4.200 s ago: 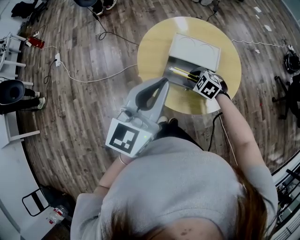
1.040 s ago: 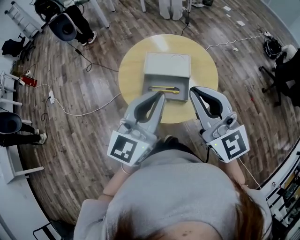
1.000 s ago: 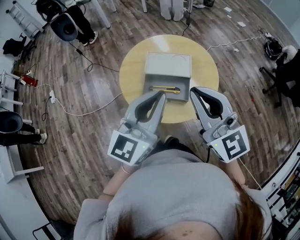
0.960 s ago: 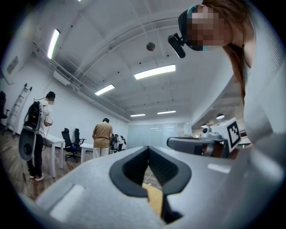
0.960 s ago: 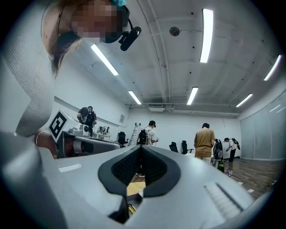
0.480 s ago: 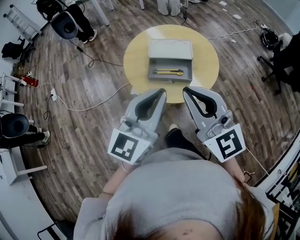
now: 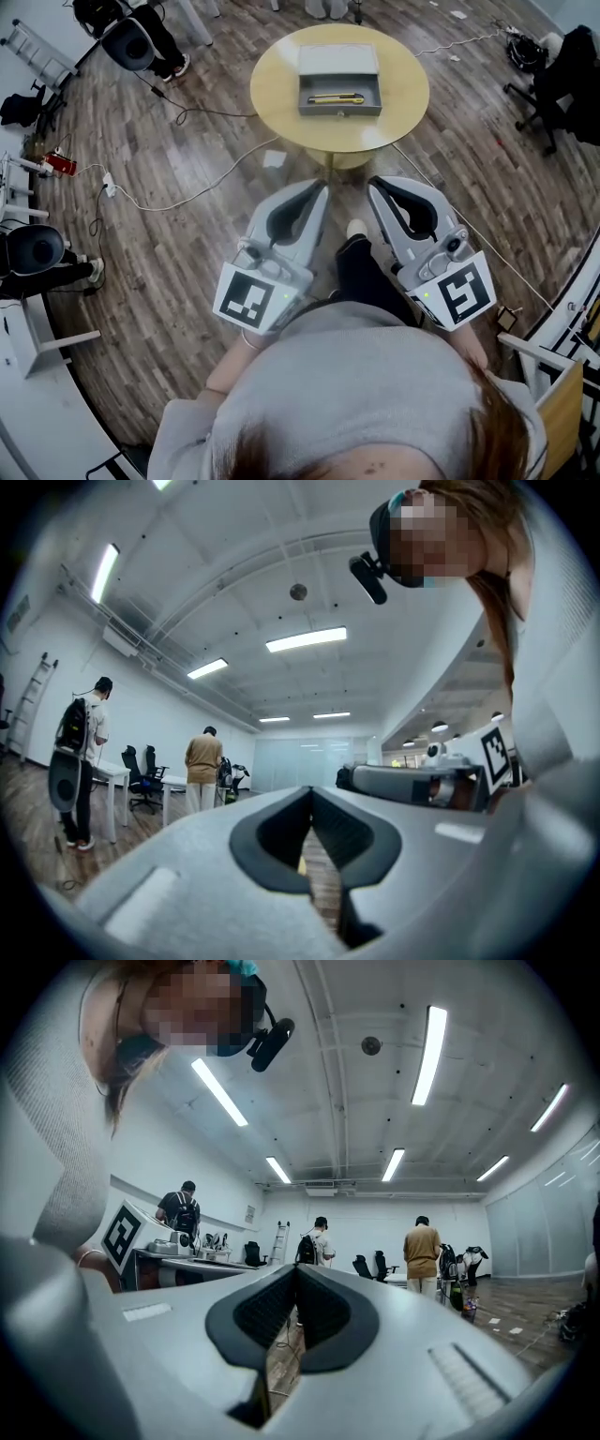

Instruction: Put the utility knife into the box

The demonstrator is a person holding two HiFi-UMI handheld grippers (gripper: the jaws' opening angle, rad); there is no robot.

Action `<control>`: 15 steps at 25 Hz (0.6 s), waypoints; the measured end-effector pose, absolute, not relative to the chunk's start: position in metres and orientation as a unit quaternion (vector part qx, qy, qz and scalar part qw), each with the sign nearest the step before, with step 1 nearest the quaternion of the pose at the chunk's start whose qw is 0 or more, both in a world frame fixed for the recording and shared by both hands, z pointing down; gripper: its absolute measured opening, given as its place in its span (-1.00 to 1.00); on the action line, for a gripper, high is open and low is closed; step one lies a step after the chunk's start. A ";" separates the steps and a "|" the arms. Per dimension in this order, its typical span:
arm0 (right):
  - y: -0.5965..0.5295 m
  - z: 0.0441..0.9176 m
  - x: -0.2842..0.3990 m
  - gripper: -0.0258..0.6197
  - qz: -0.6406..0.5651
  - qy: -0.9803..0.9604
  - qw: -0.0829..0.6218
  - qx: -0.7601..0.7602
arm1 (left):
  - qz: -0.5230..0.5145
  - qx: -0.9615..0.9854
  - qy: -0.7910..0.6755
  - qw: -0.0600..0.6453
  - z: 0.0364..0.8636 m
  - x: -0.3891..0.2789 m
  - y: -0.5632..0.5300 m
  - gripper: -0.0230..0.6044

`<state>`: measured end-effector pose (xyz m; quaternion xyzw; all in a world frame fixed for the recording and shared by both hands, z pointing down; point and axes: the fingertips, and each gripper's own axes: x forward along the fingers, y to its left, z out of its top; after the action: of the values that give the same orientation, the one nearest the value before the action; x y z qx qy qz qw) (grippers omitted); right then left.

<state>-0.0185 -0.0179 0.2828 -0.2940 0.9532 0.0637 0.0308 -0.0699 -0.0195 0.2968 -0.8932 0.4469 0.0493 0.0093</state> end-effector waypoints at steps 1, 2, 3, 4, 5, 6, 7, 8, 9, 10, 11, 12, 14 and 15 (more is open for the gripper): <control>-0.009 0.282 -0.017 -0.91 0.064 0.952 0.029 -0.297 | 0.051 -0.894 0.445 0.008 0.297 -0.069 -0.011 -0.94; -0.001 0.281 -0.015 -0.91 0.065 0.951 0.029 -0.301 | 0.052 -0.895 0.444 0.007 0.297 -0.068 -0.003 -0.94; 0.006 0.279 -0.013 -0.91 0.066 0.950 0.031 -0.305 | 0.052 -0.895 0.442 0.007 0.297 -0.068 0.004 -0.94; 0.012 0.277 -0.011 -0.91 0.067 0.948 0.033 -0.308 | 0.054 -0.896 0.441 0.009 0.296 -0.067 0.010 -0.94; 0.016 0.275 -0.008 -0.91 0.068 0.947 0.035 -0.312 | 0.054 -0.897 0.439 0.010 0.294 -0.065 0.014 -0.94; 0.019 0.272 -0.006 -0.91 0.068 0.946 0.037 -0.315 | 0.054 -0.898 0.437 0.011 0.293 -0.064 0.018 -0.94; 0.022 0.271 -0.004 -0.91 0.068 0.945 0.038 -0.317 | 0.052 -0.899 0.435 0.011 0.292 -0.061 0.021 -0.94; 0.025 0.270 -0.002 -0.91 0.066 0.945 0.039 -0.318 | 0.051 -0.900 0.434 0.011 0.291 -0.059 0.024 -0.94; 0.028 0.269 0.000 -0.91 0.064 0.945 0.040 -0.319 | 0.050 -0.900 0.433 0.012 0.290 -0.056 0.027 -0.94; 0.031 0.268 0.002 -0.91 0.062 0.945 0.039 -0.319 | 0.051 -0.901 0.432 0.012 0.288 -0.052 0.030 -0.94; 0.033 0.266 0.005 -0.91 0.062 0.945 0.039 -0.319 | 0.053 -0.901 0.431 0.013 0.284 -0.049 0.032 -0.94; 0.036 0.265 0.007 -0.91 0.062 0.945 0.038 -0.319 | 0.055 -0.901 0.431 0.014 0.281 -0.046 0.033 -0.94; 0.038 0.263 0.012 -0.91 0.064 0.944 0.035 -0.321 | 0.058 -0.900 0.432 0.016 0.276 -0.040 0.035 -0.94; 0.038 0.262 0.015 -0.91 0.065 0.944 0.035 -0.322 | 0.060 -0.899 0.433 0.018 0.274 -0.038 0.035 -0.94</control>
<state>0.0154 0.0381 0.2625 -0.3220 0.9439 0.0654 0.0348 -0.0384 0.0350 0.2736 -0.8991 0.4332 0.0602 0.0181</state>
